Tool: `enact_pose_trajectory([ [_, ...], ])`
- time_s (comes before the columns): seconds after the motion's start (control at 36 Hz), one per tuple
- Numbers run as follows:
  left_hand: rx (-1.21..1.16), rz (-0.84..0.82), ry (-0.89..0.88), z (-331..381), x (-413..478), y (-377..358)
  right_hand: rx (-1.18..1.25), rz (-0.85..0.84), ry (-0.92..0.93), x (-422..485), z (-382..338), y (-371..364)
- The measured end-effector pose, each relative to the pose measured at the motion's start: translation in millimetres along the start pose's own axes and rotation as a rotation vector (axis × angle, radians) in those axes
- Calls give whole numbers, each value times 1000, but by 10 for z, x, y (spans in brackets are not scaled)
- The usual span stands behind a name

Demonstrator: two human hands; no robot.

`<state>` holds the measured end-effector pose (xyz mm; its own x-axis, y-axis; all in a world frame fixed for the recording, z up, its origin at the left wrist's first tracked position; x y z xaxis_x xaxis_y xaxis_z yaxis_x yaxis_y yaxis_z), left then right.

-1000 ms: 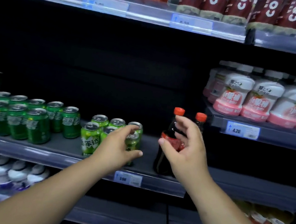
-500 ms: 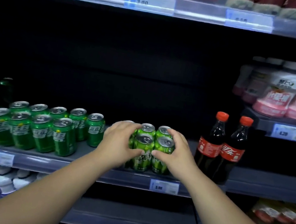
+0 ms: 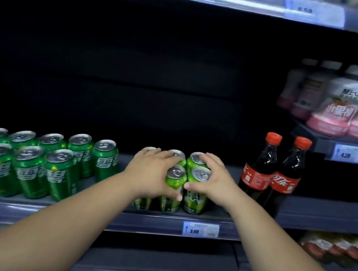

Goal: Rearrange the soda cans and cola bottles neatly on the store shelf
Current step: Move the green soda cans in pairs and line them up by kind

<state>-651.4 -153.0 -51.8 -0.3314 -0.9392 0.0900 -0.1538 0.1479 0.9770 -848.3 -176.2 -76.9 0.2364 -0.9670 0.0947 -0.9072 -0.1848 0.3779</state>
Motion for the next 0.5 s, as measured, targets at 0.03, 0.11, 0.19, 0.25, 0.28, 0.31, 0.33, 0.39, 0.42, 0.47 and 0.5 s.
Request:
enact_pose_trajectory([
  [0.03,4,14,7,3,-1,1,-2,5,9,-13,11,-3],
  [0.11,17,34,23,22,-7,19,-34,3,36,-39,7,-17],
  [0.19,18,25,18,39,-4,29,-40,15,44,-45,6,-24],
  [0.25,17,4,14,43,-4,37,-25,32,50,-61,6,-29],
  [0.28,17,-12,11,42,-4,41,-14,38,54,-72,1,-34],
  [0.31,17,-28,9,43,-7,48,-2,40,53,-84,-1,-37],
  [0.33,16,-43,7,42,-8,54,10,40,51,-92,1,-38],
  [0.39,6,-64,8,39,-10,69,28,23,44,-114,-8,-34],
  [0.42,-2,-70,10,36,-8,76,36,14,47,-122,-13,-27],
  [0.47,-19,-70,13,27,-6,79,54,2,52,-124,-7,-14],
  [0.5,-30,-63,15,23,-9,83,60,0,47,-120,7,-5],
])
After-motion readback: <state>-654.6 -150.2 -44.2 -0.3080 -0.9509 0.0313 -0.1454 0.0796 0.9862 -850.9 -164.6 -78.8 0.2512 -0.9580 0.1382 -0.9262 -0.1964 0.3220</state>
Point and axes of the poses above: each hand's wrist, its own x-axis towards the middle knuckle, its own y-axis out of the back of the hand, z = x × y, the point moved 3 cm from there along x, towards the middle knuckle, and after that the axes turned 13 degrees about x, right-handed, at the moved point
